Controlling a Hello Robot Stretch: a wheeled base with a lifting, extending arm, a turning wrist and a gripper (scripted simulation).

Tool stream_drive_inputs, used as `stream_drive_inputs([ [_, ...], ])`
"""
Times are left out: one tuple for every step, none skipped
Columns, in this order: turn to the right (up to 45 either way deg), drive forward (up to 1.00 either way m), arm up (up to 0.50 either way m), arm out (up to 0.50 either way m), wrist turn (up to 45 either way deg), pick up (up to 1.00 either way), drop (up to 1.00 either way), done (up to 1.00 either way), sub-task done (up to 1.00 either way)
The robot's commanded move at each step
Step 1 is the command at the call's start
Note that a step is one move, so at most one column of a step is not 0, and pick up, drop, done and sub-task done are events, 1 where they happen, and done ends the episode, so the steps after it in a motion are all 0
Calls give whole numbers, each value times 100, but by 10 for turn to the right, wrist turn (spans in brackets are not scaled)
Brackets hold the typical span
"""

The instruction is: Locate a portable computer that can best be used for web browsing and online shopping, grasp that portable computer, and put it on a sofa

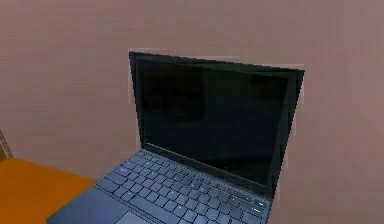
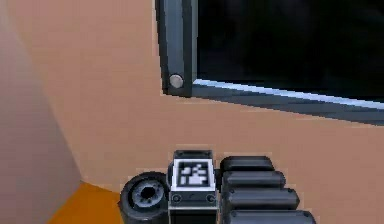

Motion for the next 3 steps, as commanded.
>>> stream_drive_inputs([
  [-180, 0, 0, 0, 0, 0, 0, 0, 0],
  [0, 10, 0, 0, 0, 0, 0, 0, 0],
  [-450, 0, 0, 0, 0, 0, 0, 0, 0],
])
